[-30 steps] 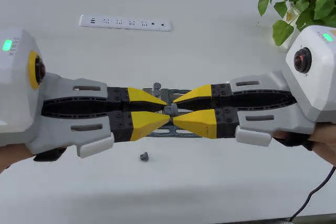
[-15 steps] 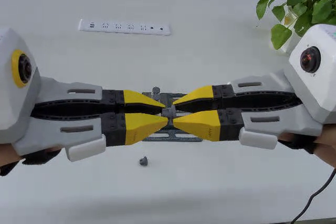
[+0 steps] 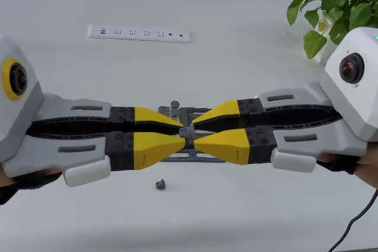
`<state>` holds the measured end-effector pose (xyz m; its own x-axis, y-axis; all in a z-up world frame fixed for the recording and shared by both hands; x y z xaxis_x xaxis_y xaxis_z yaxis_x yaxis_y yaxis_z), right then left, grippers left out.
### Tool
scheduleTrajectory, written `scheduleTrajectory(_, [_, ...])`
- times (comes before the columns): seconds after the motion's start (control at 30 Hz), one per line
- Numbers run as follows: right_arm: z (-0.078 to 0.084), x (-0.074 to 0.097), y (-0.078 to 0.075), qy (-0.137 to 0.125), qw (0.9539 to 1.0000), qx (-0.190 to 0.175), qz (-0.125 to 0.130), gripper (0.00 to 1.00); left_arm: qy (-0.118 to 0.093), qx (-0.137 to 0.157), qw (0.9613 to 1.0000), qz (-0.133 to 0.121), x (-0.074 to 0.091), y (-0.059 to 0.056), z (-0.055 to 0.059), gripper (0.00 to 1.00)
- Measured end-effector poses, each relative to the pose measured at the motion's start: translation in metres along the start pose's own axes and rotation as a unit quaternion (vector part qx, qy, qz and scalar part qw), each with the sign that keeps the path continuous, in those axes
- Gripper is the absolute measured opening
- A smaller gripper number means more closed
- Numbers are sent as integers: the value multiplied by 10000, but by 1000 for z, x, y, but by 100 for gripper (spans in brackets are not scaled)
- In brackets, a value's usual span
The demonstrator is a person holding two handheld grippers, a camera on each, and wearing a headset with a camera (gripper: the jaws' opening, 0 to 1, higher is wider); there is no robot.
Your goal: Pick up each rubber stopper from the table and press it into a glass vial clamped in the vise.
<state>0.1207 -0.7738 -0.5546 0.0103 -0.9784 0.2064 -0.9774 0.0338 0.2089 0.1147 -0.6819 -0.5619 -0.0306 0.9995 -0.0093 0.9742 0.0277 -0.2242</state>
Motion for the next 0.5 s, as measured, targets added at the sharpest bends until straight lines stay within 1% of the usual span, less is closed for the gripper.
scheduleTrajectory(0.23, [1, -3, 0, 61, 10000, 46, 15, 6, -7, 29, 10000, -9, 1, 0, 2, 3])
scheduleTrajectory(0.5, [5, -4, -4, 180, 9998, 50, 65, 6, 25, 23, 10000, -85, 0, 3, 7, 4])
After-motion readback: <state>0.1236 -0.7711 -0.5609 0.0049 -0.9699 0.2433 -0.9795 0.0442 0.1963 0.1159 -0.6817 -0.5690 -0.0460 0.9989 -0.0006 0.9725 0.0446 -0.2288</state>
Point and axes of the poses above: the centre of the closed fingertips' face, and the gripper's own axes: x roughly backward along the fingers, y roughly to its left, z roughly out of its underside, the point moved 5 cm from there along x, roughly backward along the fingers, and after that the axes turned 2 degrees about -x, right-handed, at the moved point
